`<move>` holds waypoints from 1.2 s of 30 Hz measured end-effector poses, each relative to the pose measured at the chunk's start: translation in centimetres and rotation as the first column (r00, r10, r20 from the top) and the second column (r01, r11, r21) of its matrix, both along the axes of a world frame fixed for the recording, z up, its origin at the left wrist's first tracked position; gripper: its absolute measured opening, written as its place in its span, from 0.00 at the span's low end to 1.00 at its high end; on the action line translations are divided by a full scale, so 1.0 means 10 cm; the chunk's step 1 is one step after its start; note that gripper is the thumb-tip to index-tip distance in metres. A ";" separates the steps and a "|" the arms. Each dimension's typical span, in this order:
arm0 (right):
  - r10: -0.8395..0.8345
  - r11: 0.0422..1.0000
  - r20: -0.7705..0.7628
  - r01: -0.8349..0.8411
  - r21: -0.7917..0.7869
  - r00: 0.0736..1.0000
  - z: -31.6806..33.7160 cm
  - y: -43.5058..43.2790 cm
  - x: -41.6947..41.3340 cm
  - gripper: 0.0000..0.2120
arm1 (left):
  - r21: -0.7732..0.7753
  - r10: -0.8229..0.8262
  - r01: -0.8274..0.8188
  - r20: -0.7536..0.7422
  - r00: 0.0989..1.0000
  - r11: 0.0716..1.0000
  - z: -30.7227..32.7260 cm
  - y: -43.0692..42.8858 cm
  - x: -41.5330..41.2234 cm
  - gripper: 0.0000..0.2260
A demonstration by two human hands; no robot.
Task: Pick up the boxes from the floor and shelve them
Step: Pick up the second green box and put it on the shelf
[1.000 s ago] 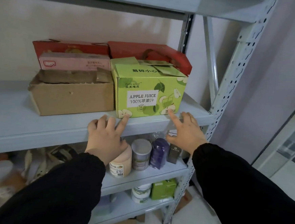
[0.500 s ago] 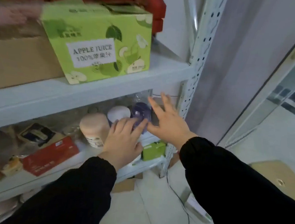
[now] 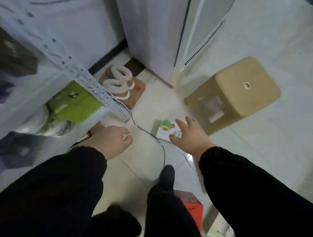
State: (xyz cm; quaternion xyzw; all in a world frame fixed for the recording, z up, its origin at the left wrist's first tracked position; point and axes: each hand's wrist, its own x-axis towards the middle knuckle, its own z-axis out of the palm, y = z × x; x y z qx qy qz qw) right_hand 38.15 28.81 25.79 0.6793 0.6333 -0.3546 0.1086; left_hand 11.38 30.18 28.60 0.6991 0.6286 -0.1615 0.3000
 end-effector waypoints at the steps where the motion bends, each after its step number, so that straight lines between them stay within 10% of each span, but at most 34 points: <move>1: -0.031 0.999 0.004 0.031 -0.033 1.000 -0.19 -0.06 0.15 0.34 | -0.051 0.002 -0.002 0.005 1.000 0.999 -0.21 0.03 0.11 0.18; 12: -0.417 0.856 0.043 0.408 -0.316 0.908 -2.35 -0.51 0.79 0.35 | -0.380 -0.057 0.078 0.067 0.996 0.922 -2.66 0.21 0.74 0.22; 26: -0.897 0.410 -0.003 0.827 -0.385 0.443 -5.30 -0.32 0.74 0.36 | -0.589 0.451 -0.303 0.118 0.885 0.749 -5.67 0.57 0.89 0.42; 31: -0.968 0.252 -0.120 0.858 -0.448 0.222 -5.52 -0.23 0.67 0.08 | -0.614 0.478 -0.256 0.228 0.848 0.747 -5.94 0.64 0.96 0.29; 36: -0.928 0.277 -0.348 0.867 -0.414 0.131 -4.68 -0.03 0.66 0.20 | -0.559 0.573 -0.326 0.349 0.741 0.762 -5.13 0.76 0.95 0.15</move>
